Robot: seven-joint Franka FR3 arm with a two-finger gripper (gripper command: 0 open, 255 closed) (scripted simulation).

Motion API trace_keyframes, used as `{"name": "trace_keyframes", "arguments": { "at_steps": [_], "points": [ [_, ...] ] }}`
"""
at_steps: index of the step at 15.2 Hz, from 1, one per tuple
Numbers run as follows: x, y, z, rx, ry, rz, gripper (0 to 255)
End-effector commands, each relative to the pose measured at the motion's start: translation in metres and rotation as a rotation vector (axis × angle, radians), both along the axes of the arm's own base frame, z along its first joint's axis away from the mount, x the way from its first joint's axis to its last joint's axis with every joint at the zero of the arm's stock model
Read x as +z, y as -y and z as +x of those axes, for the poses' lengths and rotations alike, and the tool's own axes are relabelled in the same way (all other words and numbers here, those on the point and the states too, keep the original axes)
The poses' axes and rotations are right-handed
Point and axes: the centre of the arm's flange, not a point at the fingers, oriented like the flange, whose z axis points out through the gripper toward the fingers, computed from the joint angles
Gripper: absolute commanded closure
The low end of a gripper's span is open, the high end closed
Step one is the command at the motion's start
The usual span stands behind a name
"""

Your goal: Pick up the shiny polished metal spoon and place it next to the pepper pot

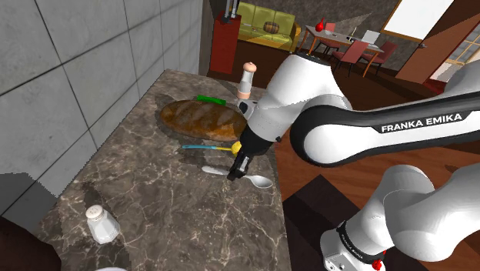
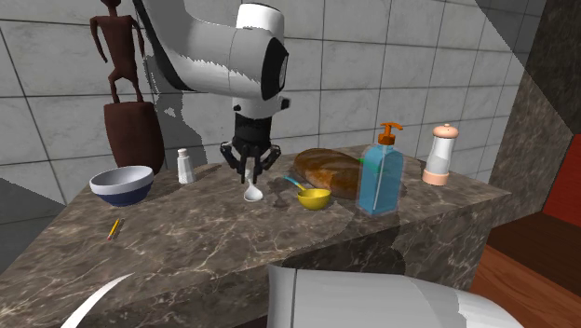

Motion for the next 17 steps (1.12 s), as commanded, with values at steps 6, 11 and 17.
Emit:
{"name": "trace_keyframes", "arguments": {
  "at_steps": [6, 11, 17],
  "points": [
    [0.037, 0.000, 0.000, 0.000, -0.001, 0.000, 255],
    [0.063, 0.000, 0.000, 0.000, -0.001, 0.000, 255],
    [0.095, 0.000, 0.000, 0.000, -0.001, 0.000, 255]
  ]
}}
